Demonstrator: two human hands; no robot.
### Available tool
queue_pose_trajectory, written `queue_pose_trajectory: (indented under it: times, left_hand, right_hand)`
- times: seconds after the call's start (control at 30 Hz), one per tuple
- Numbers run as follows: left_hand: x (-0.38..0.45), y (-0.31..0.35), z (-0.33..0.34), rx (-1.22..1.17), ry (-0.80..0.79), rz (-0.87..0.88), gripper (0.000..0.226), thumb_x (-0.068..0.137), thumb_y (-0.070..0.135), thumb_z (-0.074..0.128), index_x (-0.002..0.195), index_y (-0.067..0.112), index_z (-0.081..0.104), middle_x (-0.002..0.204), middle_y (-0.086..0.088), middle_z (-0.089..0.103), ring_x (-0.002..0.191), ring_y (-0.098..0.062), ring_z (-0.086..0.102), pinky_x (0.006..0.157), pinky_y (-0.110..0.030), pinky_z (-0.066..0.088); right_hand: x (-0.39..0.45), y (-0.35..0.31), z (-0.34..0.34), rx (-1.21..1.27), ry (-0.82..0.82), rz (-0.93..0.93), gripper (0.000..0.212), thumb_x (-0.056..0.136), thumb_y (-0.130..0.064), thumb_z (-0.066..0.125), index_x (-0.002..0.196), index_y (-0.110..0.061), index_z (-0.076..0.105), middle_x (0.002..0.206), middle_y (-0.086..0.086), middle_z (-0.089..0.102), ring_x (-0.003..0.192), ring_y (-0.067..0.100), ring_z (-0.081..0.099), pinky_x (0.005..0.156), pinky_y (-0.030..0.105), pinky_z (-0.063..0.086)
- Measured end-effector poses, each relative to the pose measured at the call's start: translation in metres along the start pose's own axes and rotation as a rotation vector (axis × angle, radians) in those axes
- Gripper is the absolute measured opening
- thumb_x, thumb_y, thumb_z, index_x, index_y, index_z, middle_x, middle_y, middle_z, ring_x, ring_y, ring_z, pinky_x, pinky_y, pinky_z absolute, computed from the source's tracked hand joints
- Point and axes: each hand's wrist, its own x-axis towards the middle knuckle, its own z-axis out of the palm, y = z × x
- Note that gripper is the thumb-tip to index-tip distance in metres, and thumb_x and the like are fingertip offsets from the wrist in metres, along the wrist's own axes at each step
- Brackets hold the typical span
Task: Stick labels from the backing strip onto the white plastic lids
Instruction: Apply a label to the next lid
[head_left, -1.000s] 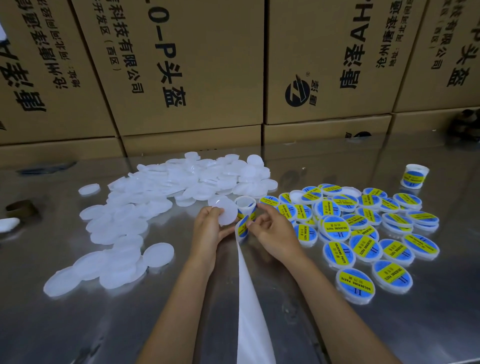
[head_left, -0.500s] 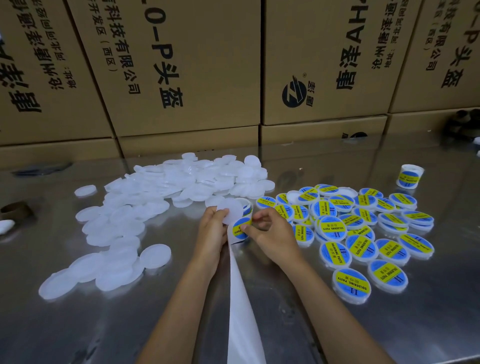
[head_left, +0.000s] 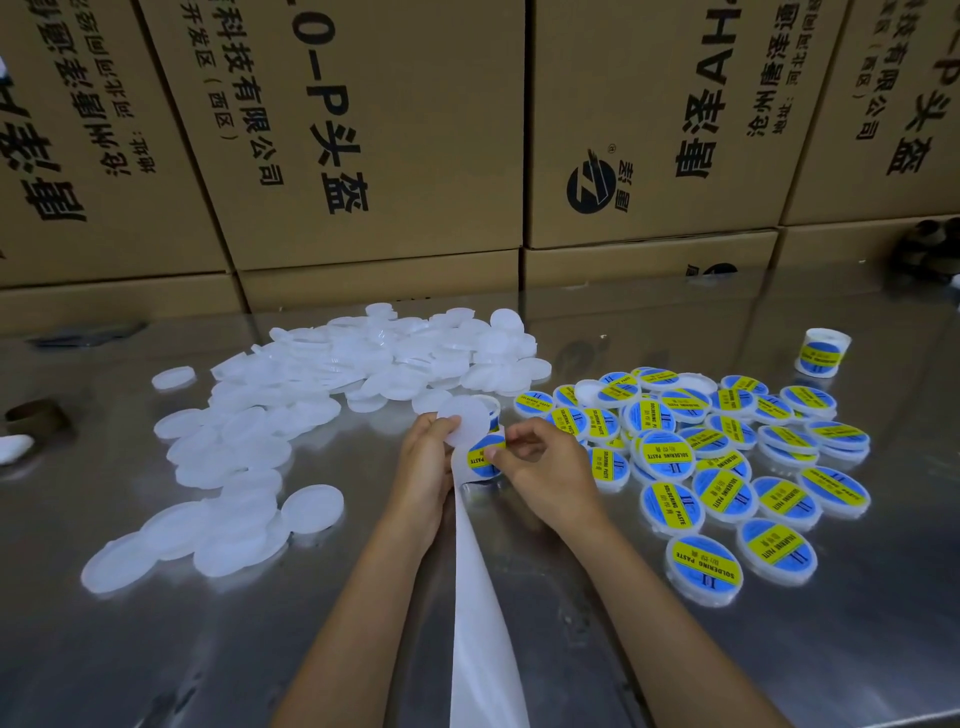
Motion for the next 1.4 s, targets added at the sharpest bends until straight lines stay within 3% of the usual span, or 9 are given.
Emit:
queue_pose_trajectory:
  times: [0.13,0.3,0.47,0.57,0.7,0.87,1.03,1.23,1.4]
  left_hand:
    - [-0.003,0.002,0.002,-0.004,-0.014,0.002,0.011,0.098,0.005,0.049,0.093,0.007,0.058,0.072,-0.004,0.072,0.059,-0.014,0.07,0.048,-0.02,0.052]
    - [-0.005,0.006,0.002,-0.006,-0.02,0.085,0.009,0.098,0.006,0.048,0.095,0.007,0.056,0.083,-0.011,0.076,0.07,-0.022,0.073,0.056,-0.025,0.056]
    - [-0.01,0.008,0.005,0.229,-0.012,0.222,0.01,0.098,0.011,0.05,0.097,0.012,0.06,0.102,-0.016,0.072,0.096,-0.032,0.066,0.088,-0.044,0.053]
    - [-0.015,0.007,0.005,0.386,-0.082,0.325,0.013,0.099,0.01,0.05,0.089,0.016,0.054,0.079,0.01,0.067,0.079,-0.008,0.062,0.077,-0.027,0.048]
    - [-0.019,0.006,0.009,0.511,-0.14,0.378,0.017,0.101,0.007,0.047,0.091,0.021,0.051,0.072,0.02,0.065,0.068,0.007,0.058,0.064,-0.01,0.044]
    - [-0.016,0.006,0.005,0.604,-0.076,0.414,0.012,0.104,0.015,0.045,0.099,0.026,0.049,0.093,0.006,0.063,0.08,0.002,0.06,0.074,-0.018,0.047]
    - [-0.013,0.006,0.004,0.551,-0.035,0.345,0.009,0.105,0.017,0.043,0.111,0.016,0.05,0.105,-0.005,0.066,0.1,-0.023,0.066,0.089,-0.039,0.05]
    - [-0.013,0.008,0.004,0.419,-0.002,0.312,0.011,0.104,0.011,0.041,0.102,0.016,0.051,0.085,0.001,0.07,0.074,-0.014,0.073,0.068,-0.022,0.056]
    - [-0.012,0.009,0.004,0.428,0.017,0.328,0.007,0.104,0.01,0.044,0.105,0.01,0.051,0.086,0.004,0.068,0.074,-0.007,0.069,0.067,-0.018,0.053]
  right_hand:
    - [-0.001,-0.001,0.001,-0.028,0.039,0.01,0.017,0.08,-0.022,0.081,0.084,-0.019,0.065,0.075,-0.007,0.065,0.074,0.007,0.062,0.071,0.017,0.049]
    - [-0.002,-0.001,0.001,-0.024,0.076,0.025,0.03,0.075,-0.023,0.084,0.07,-0.02,0.055,0.07,-0.004,0.065,0.065,0.01,0.059,0.067,0.028,0.05]
    - [-0.002,-0.001,0.002,-0.028,0.047,0.019,0.031,0.075,-0.022,0.084,0.069,-0.021,0.055,0.07,-0.005,0.065,0.063,0.009,0.058,0.068,0.028,0.051]
    - [-0.003,-0.002,0.002,-0.024,0.016,0.015,0.027,0.076,-0.019,0.083,0.072,-0.021,0.056,0.068,-0.007,0.062,0.061,0.005,0.056,0.066,0.02,0.049]
    - [-0.006,-0.005,0.0,-0.004,-0.021,-0.005,0.024,0.076,-0.016,0.082,0.076,-0.016,0.058,0.073,-0.002,0.065,0.064,0.011,0.057,0.072,0.031,0.052]
    - [-0.007,-0.007,-0.002,-0.022,-0.03,-0.032,0.023,0.077,-0.016,0.082,0.073,-0.012,0.059,0.072,0.004,0.064,0.063,0.013,0.054,0.068,0.031,0.05]
    - [-0.008,-0.01,-0.01,0.028,-0.137,-0.021,0.021,0.076,-0.007,0.077,0.069,-0.013,0.059,0.062,-0.002,0.057,0.057,0.01,0.05,0.059,0.024,0.044]
    - [-0.009,-0.019,-0.024,0.101,-0.254,0.012,0.021,0.08,-0.004,0.067,0.067,-0.014,0.052,0.067,0.002,0.048,0.061,0.01,0.04,0.054,0.017,0.034]
    - [-0.011,-0.025,-0.036,0.333,-0.363,0.089,0.035,0.085,-0.004,0.059,0.056,-0.023,0.052,0.064,-0.004,0.047,0.064,0.01,0.044,0.061,0.021,0.037]
